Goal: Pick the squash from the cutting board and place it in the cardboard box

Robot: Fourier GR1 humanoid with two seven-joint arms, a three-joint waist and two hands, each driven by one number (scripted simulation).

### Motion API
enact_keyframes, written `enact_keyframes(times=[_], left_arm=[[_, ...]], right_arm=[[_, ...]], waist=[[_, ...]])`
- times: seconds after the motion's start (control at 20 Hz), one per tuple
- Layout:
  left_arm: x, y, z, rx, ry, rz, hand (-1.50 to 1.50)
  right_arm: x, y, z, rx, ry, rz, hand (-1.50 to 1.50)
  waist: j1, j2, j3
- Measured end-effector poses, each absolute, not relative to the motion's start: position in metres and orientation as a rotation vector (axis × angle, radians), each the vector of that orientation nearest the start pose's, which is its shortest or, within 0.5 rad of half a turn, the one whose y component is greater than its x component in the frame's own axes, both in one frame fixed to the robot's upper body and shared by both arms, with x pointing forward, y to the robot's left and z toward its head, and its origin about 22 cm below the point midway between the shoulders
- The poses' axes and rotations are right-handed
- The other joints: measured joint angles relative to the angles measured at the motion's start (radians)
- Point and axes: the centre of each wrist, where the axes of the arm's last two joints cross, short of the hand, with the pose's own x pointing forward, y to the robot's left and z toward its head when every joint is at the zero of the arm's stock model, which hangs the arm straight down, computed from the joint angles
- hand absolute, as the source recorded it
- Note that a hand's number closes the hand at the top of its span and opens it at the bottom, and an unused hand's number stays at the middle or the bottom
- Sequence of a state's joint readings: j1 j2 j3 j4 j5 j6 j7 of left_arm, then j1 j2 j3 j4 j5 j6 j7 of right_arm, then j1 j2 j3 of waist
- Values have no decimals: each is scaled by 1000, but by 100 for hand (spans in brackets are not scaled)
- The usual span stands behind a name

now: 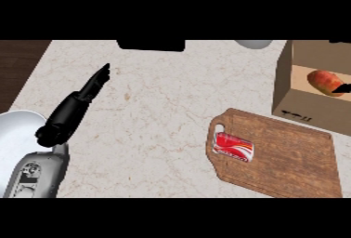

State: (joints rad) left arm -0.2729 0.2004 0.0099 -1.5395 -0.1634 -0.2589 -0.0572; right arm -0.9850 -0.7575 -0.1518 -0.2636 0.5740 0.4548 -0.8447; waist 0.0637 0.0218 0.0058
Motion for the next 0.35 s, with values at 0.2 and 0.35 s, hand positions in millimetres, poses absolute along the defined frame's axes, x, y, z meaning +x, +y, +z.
enact_keyframes(times=[0.2, 0.35], left_arm=[[302, 248, 73, 42, -1779, -573, 0], [302, 250, 72, 40, -1787, -572, 0]], right_arm=[[400, -453, 157, -177, -1710, 664, -150], [394, -466, 165, -124, -1702, 509, -150]], waist=[[5, 6, 1], [7, 11, 1]])
